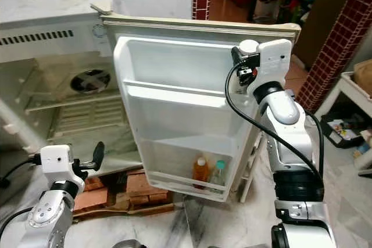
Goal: Restocking fridge
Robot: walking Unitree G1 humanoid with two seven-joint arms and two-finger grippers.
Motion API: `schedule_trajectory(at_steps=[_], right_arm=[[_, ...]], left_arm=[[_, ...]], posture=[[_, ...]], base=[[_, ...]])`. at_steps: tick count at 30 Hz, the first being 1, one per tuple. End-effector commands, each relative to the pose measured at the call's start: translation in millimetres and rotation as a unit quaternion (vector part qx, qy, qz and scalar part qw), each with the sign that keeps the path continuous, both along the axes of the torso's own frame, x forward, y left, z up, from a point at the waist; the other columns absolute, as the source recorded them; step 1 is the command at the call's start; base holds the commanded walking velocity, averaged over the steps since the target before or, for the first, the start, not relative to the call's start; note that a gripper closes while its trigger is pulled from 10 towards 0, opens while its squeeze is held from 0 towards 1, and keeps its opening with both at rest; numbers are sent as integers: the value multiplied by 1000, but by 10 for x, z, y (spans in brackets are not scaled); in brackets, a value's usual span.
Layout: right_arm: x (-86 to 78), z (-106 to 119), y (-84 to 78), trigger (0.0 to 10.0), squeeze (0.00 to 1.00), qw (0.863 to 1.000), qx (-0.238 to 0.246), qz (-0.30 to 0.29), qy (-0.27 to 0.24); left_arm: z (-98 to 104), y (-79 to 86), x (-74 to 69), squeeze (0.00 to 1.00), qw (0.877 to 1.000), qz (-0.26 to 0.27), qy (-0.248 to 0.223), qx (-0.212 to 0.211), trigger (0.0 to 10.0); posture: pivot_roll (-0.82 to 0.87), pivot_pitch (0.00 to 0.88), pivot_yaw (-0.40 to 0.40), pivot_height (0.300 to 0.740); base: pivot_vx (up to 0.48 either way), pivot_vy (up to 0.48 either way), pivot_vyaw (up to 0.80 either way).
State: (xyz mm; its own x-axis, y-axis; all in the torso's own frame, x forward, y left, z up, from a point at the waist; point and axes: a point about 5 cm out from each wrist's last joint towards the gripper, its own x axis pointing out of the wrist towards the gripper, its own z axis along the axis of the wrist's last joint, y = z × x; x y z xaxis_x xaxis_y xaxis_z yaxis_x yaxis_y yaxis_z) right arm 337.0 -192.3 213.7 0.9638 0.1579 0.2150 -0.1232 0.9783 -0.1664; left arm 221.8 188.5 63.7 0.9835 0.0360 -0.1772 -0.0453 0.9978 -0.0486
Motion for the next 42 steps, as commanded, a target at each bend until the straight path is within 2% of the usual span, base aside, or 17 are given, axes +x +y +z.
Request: schedule_trajectory(at_steps=[1, 10, 18, 19, 20, 27, 32, 40, 42], right_arm=[[-13, 3, -228, 10000, 0, 998, -23, -64, -1], [-5, -209, -146, 10000, 0, 997, -28, -63, 25], [49, -406, -12, 10000, 0, 996, -29, -32, 75], [50, -431, -1, 10000, 314, 996, -29, -28, 82], [48, -461, 8, 10000, 1000, 995, -25, -24, 88], [64, -401, -12, 10000, 1000, 997, -23, -34, 68], [93, -143, -95, 10000, 1000, 997, -15, -70, -9], [107, 29, -132, 10000, 1000, 993, -40, -92, -57], [102, 146, -149, 10000, 1000, 989, -50, -106, -91]], left_arm=[[-10, 25, 13, 0, 1000, 1, 7, 8, 10000], [-8, 13, 31, 0, 1000, -3, 10, 9, 10000], [-19, 22, 26, 0, 1000, -1, 17, 12, 10000], [-20, 22, 24, 0, 1000, -1, 17, 12, 10000], [-26, 23, 19, 0, 1000, 0, 19, 12, 10000], [-42, 26, 19, 0, 1000, -1, 24, 11, 10000], [-59, 14, 17, 0, 999, -5, 30, 11, 10000], [-66, 7, 6, 0, 999, -8, 34, 12, 10000], [-68, 6, 3, 0, 999, -9, 36, 13, 10000]], posture=[[-6, 0, 25, 740], [-4, 0, 26, 740], [9, 0, 20, 740], [9, 0, 20, 740], [8, 0, 20, 740], [4, 0, 21, 740], [2, 0, 24, 740], [5, 0, 26, 740], [5, 0, 27, 740]], base=[[0, 0, 0], [0, 0, 0], [0, 0, 0], [0, 0, 0], [0, 0, 0], [0, 0, 0], [0, 0, 0], [0, 0, 0], [0, 0, 0]])
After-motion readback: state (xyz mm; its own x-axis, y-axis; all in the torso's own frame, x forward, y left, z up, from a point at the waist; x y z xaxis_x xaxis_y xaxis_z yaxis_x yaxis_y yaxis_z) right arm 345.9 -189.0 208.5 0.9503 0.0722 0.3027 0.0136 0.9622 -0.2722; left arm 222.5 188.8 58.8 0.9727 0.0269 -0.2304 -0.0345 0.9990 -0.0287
